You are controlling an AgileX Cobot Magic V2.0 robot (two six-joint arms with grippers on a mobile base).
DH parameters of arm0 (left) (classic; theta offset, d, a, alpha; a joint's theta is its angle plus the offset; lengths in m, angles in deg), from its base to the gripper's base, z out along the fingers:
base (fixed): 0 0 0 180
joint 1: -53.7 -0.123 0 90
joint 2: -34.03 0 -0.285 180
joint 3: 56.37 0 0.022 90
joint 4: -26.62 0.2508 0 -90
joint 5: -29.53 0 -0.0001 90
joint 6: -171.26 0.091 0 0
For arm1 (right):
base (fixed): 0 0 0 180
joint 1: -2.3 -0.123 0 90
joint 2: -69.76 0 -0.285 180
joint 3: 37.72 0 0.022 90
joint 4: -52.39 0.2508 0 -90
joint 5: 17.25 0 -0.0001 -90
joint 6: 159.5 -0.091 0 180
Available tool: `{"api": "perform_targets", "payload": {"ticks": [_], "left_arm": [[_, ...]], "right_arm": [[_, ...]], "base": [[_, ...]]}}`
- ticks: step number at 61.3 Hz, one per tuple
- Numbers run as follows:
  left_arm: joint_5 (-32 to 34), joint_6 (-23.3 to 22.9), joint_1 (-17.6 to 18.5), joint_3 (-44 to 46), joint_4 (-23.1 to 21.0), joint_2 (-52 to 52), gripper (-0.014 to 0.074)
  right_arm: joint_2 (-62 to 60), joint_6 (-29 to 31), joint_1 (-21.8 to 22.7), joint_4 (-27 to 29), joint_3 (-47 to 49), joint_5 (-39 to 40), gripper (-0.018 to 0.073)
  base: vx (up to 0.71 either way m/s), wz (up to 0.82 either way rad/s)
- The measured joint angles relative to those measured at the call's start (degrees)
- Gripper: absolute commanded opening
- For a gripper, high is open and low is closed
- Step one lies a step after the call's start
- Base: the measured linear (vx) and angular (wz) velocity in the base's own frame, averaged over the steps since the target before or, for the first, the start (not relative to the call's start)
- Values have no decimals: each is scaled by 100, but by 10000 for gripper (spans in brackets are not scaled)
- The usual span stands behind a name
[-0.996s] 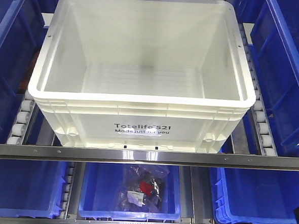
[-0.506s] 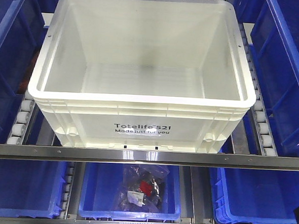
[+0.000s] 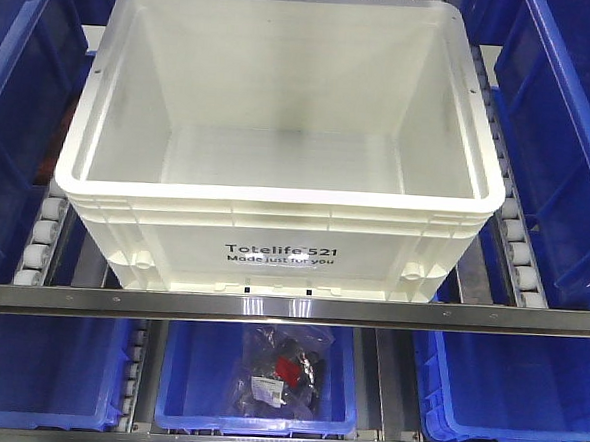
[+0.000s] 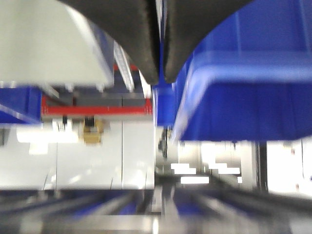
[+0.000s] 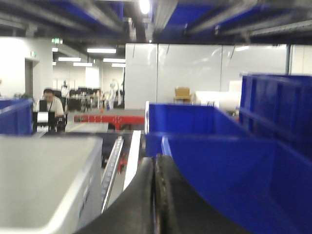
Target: Move bin from left to right shelf
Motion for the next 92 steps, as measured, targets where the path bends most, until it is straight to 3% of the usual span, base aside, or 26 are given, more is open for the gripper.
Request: {"api": "perform_targets", "payload": {"ticks": [10, 21, 33, 45, 50, 54, 63, 70, 76, 85, 92], "left_arm": [[-524, 49, 0, 1200, -13, 65, 1], [-1742, 84, 0, 2121, -13, 901, 1], [-2590, 81, 0, 2140, -84, 1636, 1], [-2745, 70, 0, 1853, -187, 1918, 22], [-2820, 70, 0, 1711, -187, 1956, 103], [-2860, 114, 0, 1680, -187, 1983, 221], [-2909, 181, 0, 1680, -187, 2047, 515], [-3373, 181, 0, 1971, -190, 2249, 662], [-3857, 312, 0, 2501, -207, 2495, 698], [-4409, 700, 110, 3155, -309, 2834, 677], [-4613, 962, 453, 3314, -550, 3064, 647]], "right_arm": [[301, -18, 0, 92, 1093, -688, -8], [1171, -19, 0, 157, 2019, -1865, -8], [1959, -19, 0, 181, 2115, -2945, -8], [2640, -24, 0, 182, 2115, -3373, 6], [2863, -29, 0, 214, 2115, -3412, 65], [3034, -29, 0, 244, 2115, -3427, 152], [3298, 153, 0, 467, 2115, -3439, 463], [3423, 616, 0, 945, 2175, -3509, 665], [3621, 994, 0, 1411, 2381, -3719, 724], [4073, 1418, 0, 1922, 2796, -3944, 701], [4477, 1636, -160, 2102, 3071, -4081, 673]], "base": [[0, 0], [0, 0], [0, 0], [0, 0], [0, 0], [0, 0], [0, 0], [0, 0], [0, 0], [0, 0], [0, 0]]}}
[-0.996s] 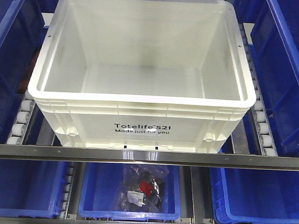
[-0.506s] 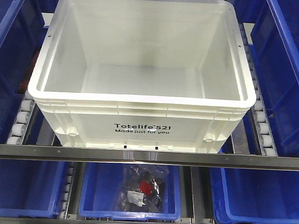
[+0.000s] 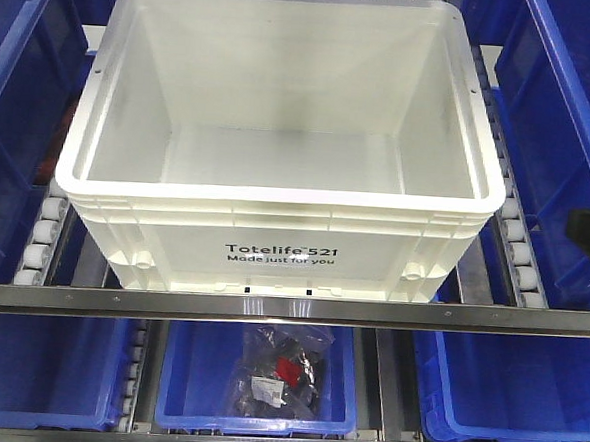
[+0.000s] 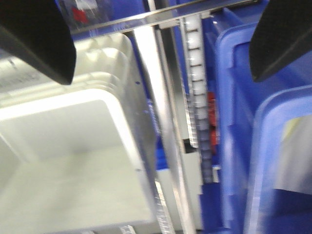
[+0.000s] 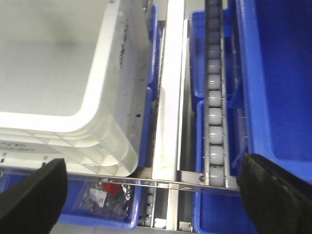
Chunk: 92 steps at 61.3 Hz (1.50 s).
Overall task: Move bin from left to right shelf
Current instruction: 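Move both grippers down onto the crate's two side rims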
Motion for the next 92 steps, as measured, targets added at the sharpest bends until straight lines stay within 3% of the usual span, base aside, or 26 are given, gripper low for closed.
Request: {"api": "perform_targets", "payload": {"ticks": [10, 17, 23, 31, 42, 53, 70, 92], "left_arm": [[-214, 214, 825, 76, -45, 484, 636], [-275, 213, 1201, 270, 36, 976, 628], [-299, -146, 1258, 528, 266, 1589, 626], [-323, -664, 1258, 938, 682, 2473, 614], [-317, -1154, 1258, 1561, 934, 3543, 597], [-295, -1401, 1258, 2120, 990, 4431, 594], [-198, -2205, 1258, 2776, 1401, 5569, 594], [-155, -2307, 1258, 3569, 1503, 6583, 594]], "right_arm": [[742, -116, -1019, -338, 486, -272, 657], [1286, -970, -1715, -1340, 873, -489, 653], [1812, -1801, -1993, -2170, 1338, -634, 645], [2467, -2310, -2019, -2545, 1939, -853, 627], [3374, -2673, -1857, -2510, 2747, -927, 611], [4113, -2652, -1678, -2369, 3372, -1134, 600], [4952, -2651, -1667, -2311, 4065, -1266, 594], [5793, -2654, -1667, -2306, 4956, -1676, 589]], "base": [[0, 0], [0, 0], [0, 0], [0, 0], [0, 0], [0, 0], [0, 0], [0, 0]]}}
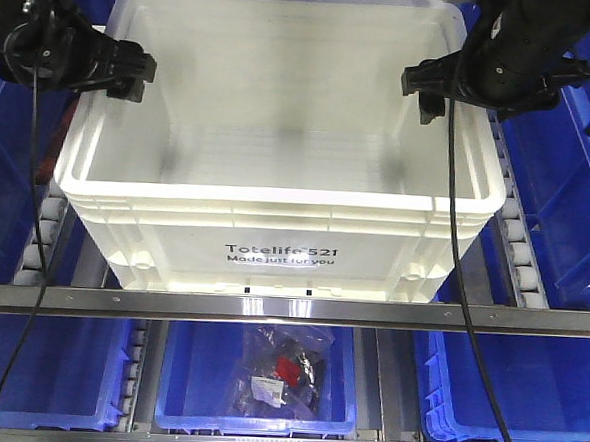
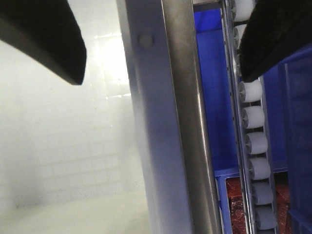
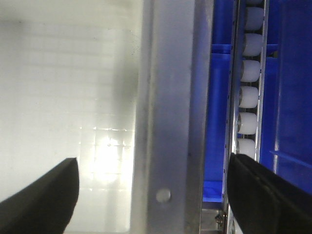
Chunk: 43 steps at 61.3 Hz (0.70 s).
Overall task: Move bin from left to right shelf
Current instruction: 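Move both grippers down onto the crate's two side rims, then close both grippers on the side rims of the white crate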
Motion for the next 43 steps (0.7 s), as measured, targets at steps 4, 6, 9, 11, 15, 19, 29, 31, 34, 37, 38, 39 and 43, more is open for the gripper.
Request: {"api": "perform_targets", "payload": {"ticks": [4, 6, 9, 11, 15, 19, 29, 31, 34, 37, 38, 39, 43], "left_arm": [[-37, 0, 0, 72, 0, 92, 594], [-52, 0, 0, 93, 0, 133, 594], [-72, 0, 0, 98, 0, 161, 594], [-103, 0, 0, 98, 0, 174, 591], [-155, 0, 0, 98, 0, 193, 579], [-175, 0, 0, 104, 0, 193, 556], [-212, 0, 0, 114, 0, 193, 475], [-212, 0, 0, 114, 0, 193, 460], [-212, 0, 0, 116, 0, 193, 433], [-217, 0, 0, 129, 0, 193, 408], [-217, 0, 0, 135, 0, 193, 401], [-217, 0, 0, 135, 0, 193, 395], [-217, 0, 0, 135, 0, 193, 366]], "right_arm": [[98, 0, 0, 0, 108, -63, 578], [134, -5, 0, 0, 138, -85, 568], [187, -2, 0, 6, 159, -115, 549], [214, -2, 0, 8, 174, -139, 536], [260, -6, 0, 19, 173, -176, 502], [279, -12, 0, 19, 173, -206, 461], [290, -23, 0, 88, 173, -224, 363], [290, -23, 0, 106, 173, -224, 347], [290, -23, 0, 120, 173, -224, 320], [290, -23, 0, 126, 173, -226, 294], [290, -23, 0, 126, 173, -226, 286], [290, -23, 0, 126, 173, -226, 279], [290, -23, 0, 128, 173, -226, 243]], "base": [[0, 0], [0, 0], [0, 0], [0, 0], [0, 0], [0, 0], [0, 0], [0, 0], [0, 0], [0, 0], [0, 0], [0, 0], [0, 0]]}}
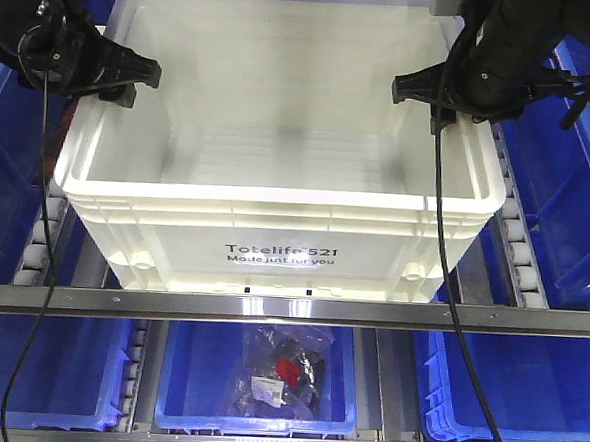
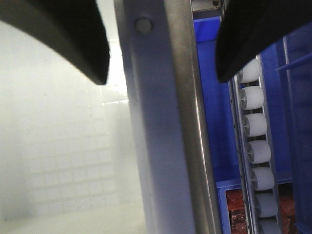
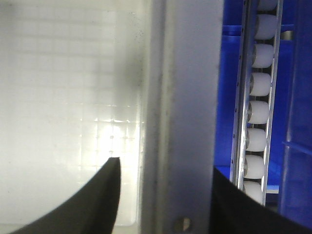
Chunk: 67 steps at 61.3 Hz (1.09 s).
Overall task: Move bin from left to right shelf
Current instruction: 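Close both grippers on the side rims of the white crate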
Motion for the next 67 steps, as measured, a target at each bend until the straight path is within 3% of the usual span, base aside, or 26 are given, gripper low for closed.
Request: {"api": "perform_targets", "payload": {"ticks": [23, 67], "left_arm": [[5, -17, 0, 3, -96, 0, 232], [-50, -88, 5, -2, -281, -310, 96]], "right_arm": [[0, -19, 22, 34, 0, -5, 150], [-294, -24, 22, 125, -6, -44, 19]], "base": [[0, 0], [0, 0]]}}
